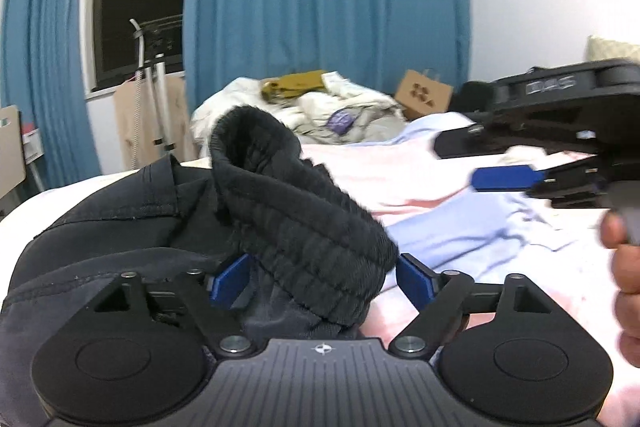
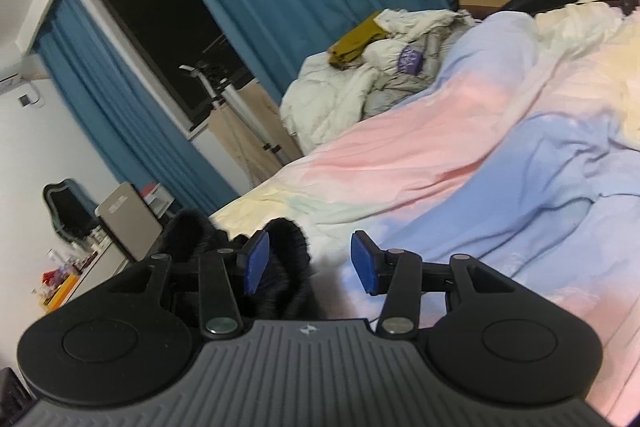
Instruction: Fold clothes
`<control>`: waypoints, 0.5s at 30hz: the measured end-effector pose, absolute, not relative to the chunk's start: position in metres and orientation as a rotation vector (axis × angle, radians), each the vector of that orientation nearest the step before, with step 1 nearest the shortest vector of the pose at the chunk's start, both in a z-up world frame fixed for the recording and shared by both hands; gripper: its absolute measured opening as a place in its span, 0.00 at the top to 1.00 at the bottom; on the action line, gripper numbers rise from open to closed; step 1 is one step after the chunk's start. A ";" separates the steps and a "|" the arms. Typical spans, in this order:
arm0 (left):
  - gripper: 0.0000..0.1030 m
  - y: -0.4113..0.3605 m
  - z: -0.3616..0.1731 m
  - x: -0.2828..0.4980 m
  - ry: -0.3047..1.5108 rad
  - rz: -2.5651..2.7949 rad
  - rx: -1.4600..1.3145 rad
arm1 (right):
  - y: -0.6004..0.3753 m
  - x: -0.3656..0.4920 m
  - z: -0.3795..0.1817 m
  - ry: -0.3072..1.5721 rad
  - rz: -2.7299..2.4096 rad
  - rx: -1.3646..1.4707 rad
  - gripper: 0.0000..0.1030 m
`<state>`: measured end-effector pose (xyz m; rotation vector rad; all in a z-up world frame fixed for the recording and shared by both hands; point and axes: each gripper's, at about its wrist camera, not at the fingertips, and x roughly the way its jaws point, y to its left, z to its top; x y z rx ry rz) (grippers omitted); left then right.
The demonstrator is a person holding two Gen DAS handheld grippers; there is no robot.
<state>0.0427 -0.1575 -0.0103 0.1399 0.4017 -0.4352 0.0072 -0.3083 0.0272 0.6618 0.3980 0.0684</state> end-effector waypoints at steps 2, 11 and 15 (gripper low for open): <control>0.10 -0.139 -0.006 0.034 0.405 -0.423 0.110 | -0.303 0.010 0.027 0.398 0.095 0.647 0.48; 0.09 -0.049 0.011 0.040 0.408 -0.272 0.065 | -0.275 0.032 0.022 0.408 0.234 0.625 0.33; 0.09 -0.016 0.006 0.050 0.414 -0.188 0.044 | -0.261 0.052 0.029 0.388 0.304 0.599 0.20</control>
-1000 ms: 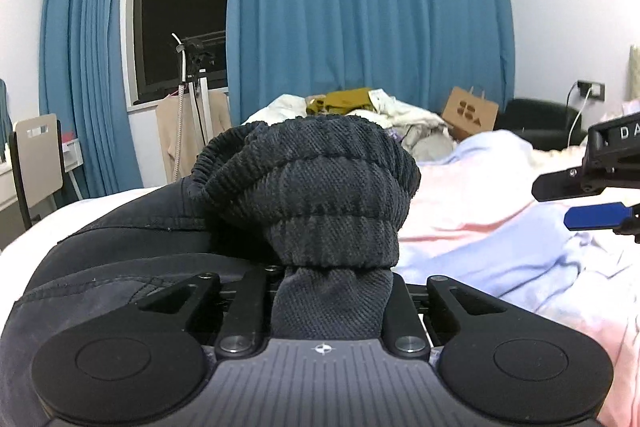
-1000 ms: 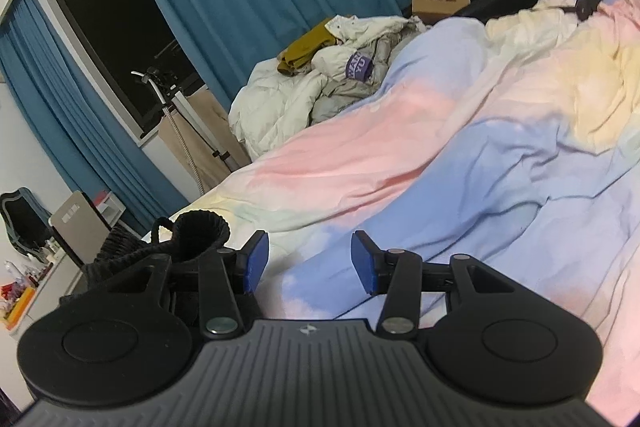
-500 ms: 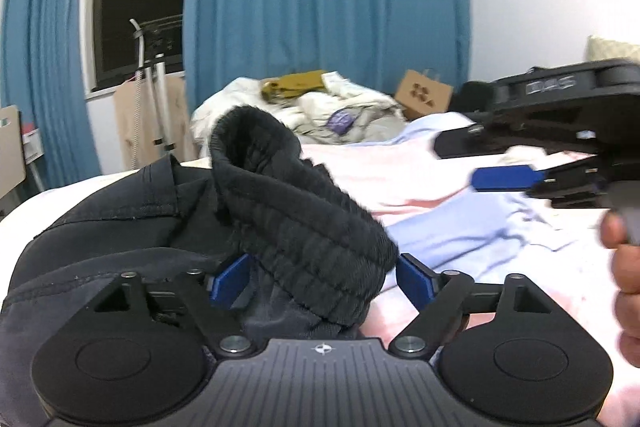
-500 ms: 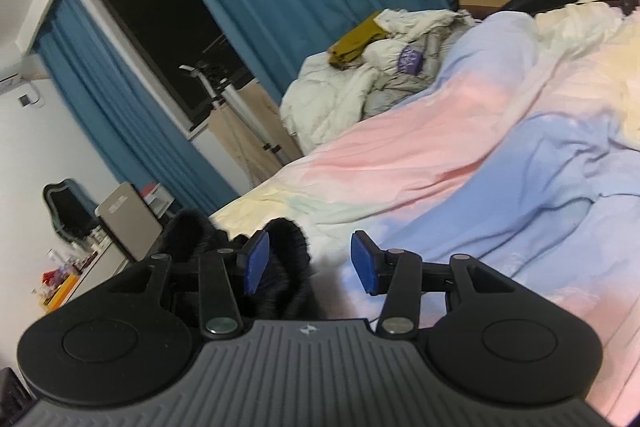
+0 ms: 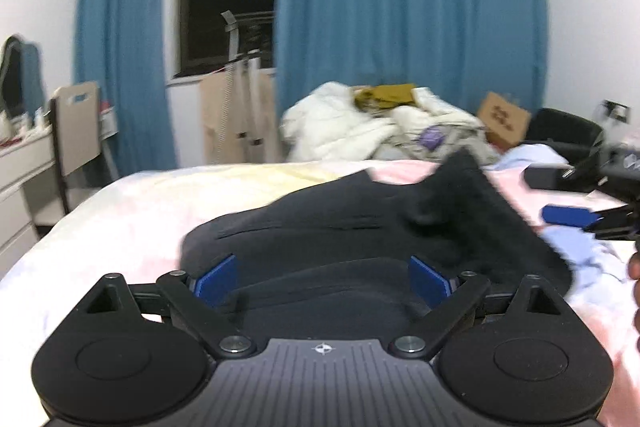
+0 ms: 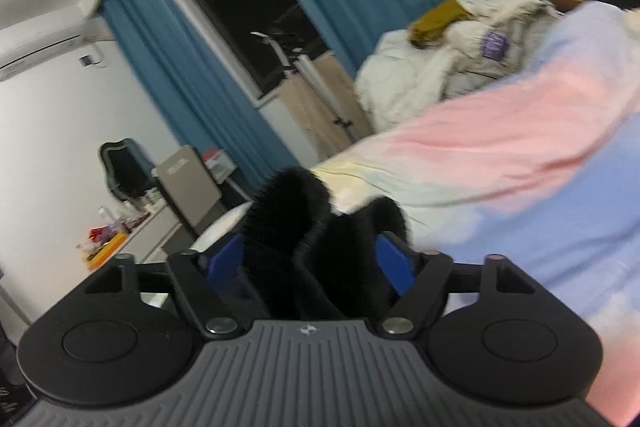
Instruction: Fold clothes
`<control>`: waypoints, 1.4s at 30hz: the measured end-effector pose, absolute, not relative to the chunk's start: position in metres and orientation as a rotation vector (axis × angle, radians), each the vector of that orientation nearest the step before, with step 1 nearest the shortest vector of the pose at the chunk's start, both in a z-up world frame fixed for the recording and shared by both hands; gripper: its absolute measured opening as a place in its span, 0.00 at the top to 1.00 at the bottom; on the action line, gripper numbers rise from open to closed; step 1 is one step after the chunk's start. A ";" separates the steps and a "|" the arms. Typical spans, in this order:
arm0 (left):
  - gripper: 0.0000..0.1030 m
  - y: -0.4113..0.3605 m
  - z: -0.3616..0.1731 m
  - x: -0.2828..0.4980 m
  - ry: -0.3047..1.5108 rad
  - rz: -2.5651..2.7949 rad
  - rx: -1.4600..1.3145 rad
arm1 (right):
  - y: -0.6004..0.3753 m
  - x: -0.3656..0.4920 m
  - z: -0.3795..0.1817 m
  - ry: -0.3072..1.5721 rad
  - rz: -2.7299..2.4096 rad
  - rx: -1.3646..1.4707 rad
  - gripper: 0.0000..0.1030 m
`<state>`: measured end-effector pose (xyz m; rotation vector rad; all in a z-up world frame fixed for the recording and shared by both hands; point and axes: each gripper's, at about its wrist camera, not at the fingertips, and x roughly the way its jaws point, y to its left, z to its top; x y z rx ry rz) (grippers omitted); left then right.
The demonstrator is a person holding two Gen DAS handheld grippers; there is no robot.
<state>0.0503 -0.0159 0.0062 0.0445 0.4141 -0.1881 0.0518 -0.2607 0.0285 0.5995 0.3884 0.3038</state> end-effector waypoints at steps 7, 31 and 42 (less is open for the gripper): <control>0.09 0.012 -0.013 0.070 0.473 -0.158 0.018 | -0.235 0.087 0.028 0.412 0.300 0.470 0.23; 0.09 0.031 -0.026 0.099 0.501 -0.200 -0.035 | -0.262 0.082 -0.040 0.509 -0.009 0.567 0.78; 0.02 0.103 -0.015 0.108 0.616 -0.238 -0.387 | -0.263 0.023 -0.012 0.510 -0.004 0.668 0.11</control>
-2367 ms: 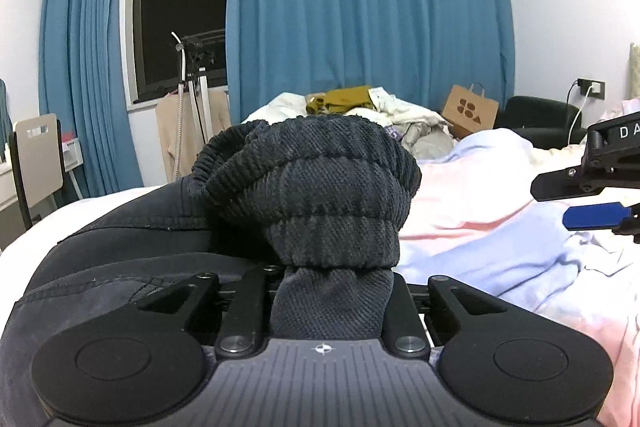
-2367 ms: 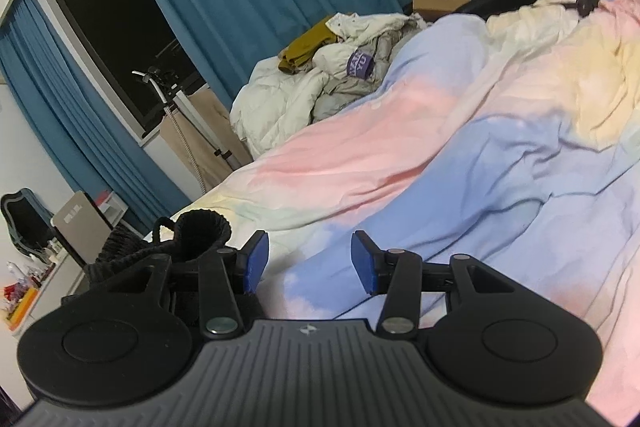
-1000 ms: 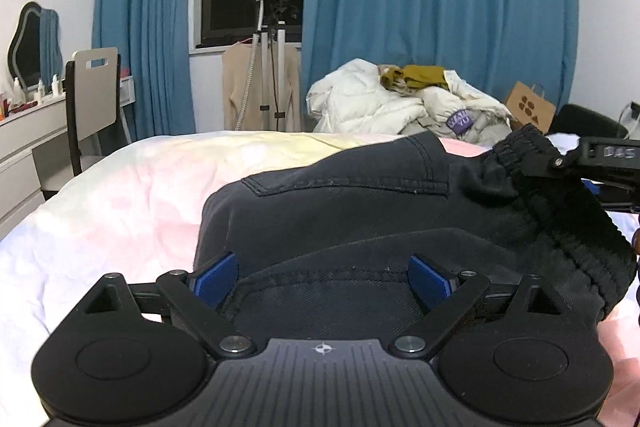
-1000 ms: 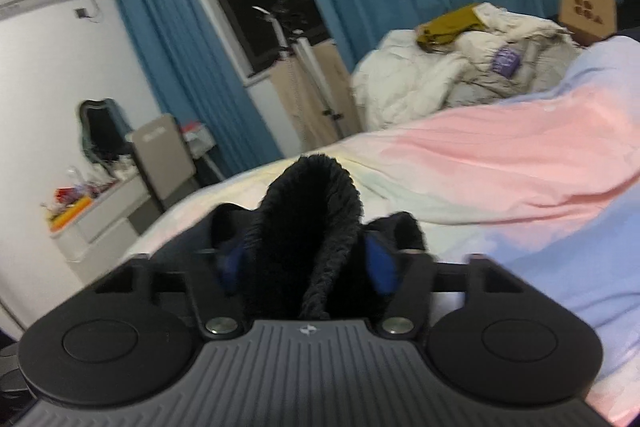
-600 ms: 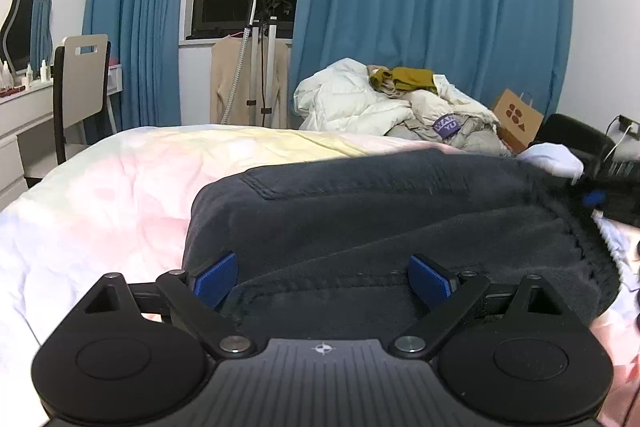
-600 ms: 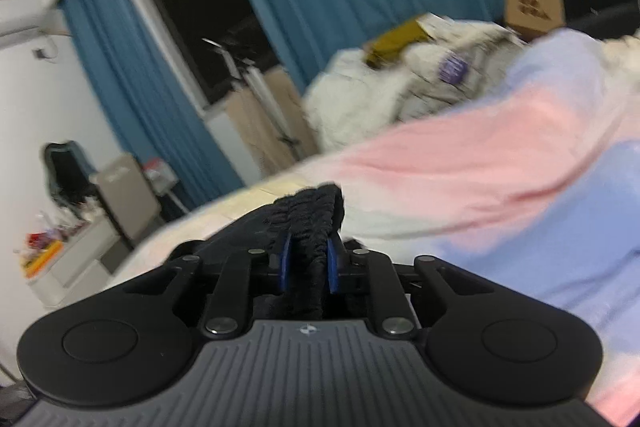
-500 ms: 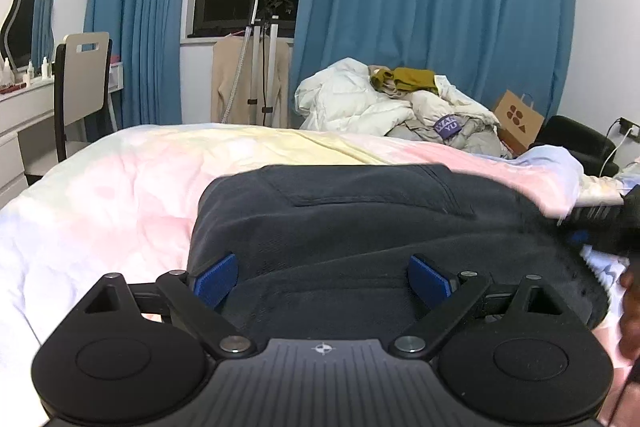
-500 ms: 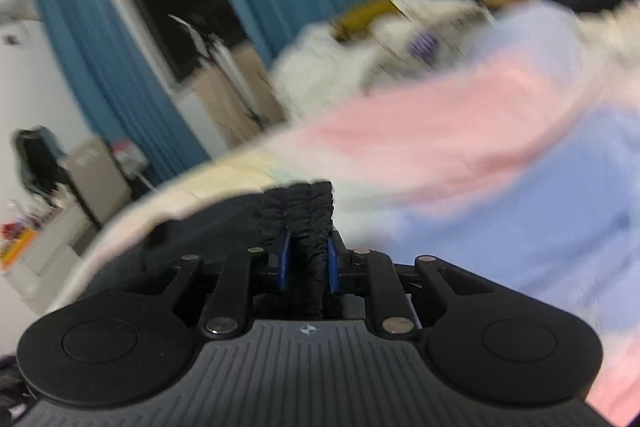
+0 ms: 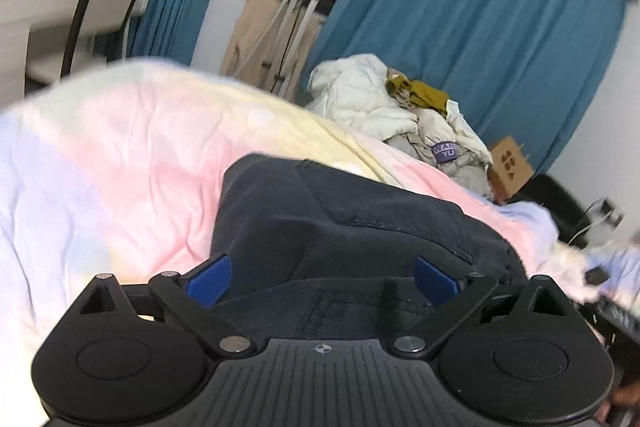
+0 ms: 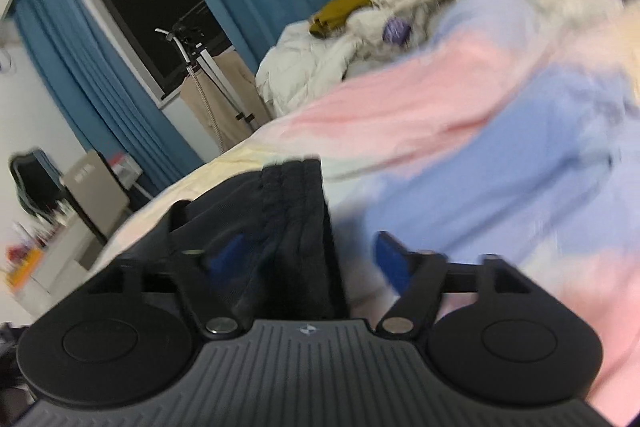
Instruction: Fold clothes
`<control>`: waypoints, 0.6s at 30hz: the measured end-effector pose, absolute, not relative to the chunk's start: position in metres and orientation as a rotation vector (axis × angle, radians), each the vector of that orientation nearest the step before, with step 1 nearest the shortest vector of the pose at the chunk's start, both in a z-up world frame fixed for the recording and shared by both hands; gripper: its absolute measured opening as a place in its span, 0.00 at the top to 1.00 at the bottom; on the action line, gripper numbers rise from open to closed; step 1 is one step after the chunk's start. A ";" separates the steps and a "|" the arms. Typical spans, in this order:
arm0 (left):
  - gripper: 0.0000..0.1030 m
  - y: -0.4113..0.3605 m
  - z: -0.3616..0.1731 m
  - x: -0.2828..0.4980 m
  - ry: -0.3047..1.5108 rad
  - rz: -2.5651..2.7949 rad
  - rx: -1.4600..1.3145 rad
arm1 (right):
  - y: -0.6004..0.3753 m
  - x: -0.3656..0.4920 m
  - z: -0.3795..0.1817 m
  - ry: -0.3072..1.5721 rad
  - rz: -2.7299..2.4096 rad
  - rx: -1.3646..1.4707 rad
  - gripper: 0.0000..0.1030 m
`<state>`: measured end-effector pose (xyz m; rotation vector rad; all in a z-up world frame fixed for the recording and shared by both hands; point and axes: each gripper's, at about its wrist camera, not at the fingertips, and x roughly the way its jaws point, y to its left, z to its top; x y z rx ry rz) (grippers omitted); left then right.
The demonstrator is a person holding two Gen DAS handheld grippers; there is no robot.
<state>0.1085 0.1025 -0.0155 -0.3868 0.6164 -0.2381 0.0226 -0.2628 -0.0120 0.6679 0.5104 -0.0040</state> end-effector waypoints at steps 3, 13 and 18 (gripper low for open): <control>0.02 0.121 -0.024 0.113 0.673 -0.223 -0.469 | -0.267 0.017 -0.023 0.566 0.073 0.802 0.03; 0.02 0.147 -0.052 0.129 0.772 -0.243 -0.592 | -0.246 0.053 -0.077 0.760 0.200 0.880 0.00; 0.02 0.155 -0.068 0.139 0.813 -0.261 -0.691 | -0.243 0.072 -0.088 0.747 0.270 0.897 0.00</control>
